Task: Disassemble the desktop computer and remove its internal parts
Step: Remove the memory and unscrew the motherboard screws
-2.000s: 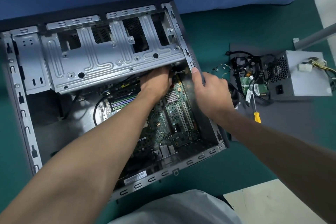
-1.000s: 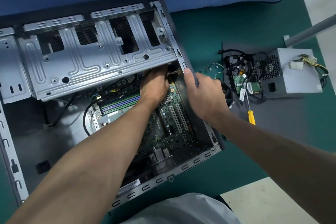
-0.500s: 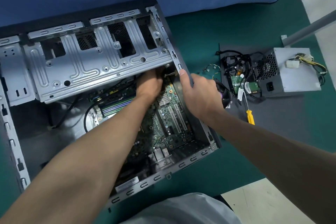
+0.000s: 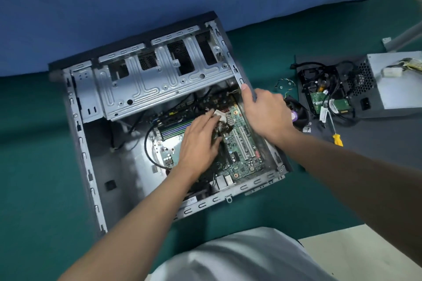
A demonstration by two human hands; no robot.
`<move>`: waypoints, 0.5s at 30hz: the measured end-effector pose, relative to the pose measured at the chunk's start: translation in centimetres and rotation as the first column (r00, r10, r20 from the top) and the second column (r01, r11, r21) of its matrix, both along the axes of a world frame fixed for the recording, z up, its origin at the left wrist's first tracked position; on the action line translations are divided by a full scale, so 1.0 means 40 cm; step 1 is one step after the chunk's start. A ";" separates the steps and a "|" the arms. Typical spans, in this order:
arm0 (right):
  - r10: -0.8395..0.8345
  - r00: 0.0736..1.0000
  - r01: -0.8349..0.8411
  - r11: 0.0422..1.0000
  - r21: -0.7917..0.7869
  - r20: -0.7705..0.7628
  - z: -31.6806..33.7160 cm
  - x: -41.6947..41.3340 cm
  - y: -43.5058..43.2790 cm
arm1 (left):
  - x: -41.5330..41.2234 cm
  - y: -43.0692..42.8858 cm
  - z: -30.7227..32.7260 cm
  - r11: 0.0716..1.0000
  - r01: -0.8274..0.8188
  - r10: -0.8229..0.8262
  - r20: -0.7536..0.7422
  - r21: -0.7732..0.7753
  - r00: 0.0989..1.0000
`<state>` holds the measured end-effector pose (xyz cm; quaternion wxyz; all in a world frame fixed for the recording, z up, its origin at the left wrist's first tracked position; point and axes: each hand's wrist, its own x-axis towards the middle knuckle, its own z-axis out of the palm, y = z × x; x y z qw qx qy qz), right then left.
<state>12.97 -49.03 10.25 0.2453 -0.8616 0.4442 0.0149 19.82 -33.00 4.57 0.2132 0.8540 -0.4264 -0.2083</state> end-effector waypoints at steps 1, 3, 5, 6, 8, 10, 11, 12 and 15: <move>0.003 1.000 -0.003 1.000 -0.014 -0.008 -0.002 -0.001 -0.001 | -0.006 0.011 0.011 0.999 -0.022 0.024 -0.051 0.040 0.998; 0.014 1.000 -0.014 0.999 -0.053 -0.010 -0.003 0.000 0.001 | -0.010 0.029 0.040 0.982 -0.029 0.069 -0.209 0.186 0.976; 0.031 0.999 -0.030 0.992 -0.122 0.009 -0.001 -0.001 0.004 | -0.011 0.052 0.057 0.940 0.043 0.058 -0.282 0.339 0.958; 0.043 0.999 -0.039 0.986 -0.160 0.027 0.000 -0.001 0.008 | -0.012 0.068 0.061 0.913 0.094 0.028 -0.292 0.397 0.956; 0.088 0.994 -0.070 0.965 -0.253 0.063 0.006 -0.004 0.019 | -0.016 0.103 0.064 0.869 0.162 -0.001 -0.327 0.467 0.945; 0.200 0.977 -0.156 0.906 -0.394 0.071 0.015 -0.012 0.031 | -0.015 0.133 0.060 0.846 0.173 0.016 -0.348 0.504 0.937; 0.288 0.957 -0.236 0.849 -0.473 0.039 0.021 -0.018 0.039 | -0.013 0.144 0.058 0.839 0.161 0.038 -0.351 0.520 0.936; 0.395 0.919 -0.337 0.769 -0.543 -0.011 0.025 -0.027 0.048 | -0.009 0.153 0.053 0.834 0.142 0.064 -0.349 0.533 0.935; 0.773 0.610 -0.716 0.442 -0.540 -0.175 0.023 -0.053 0.088 | 0.001 0.172 0.042 0.822 0.119 0.087 -0.330 0.557 0.940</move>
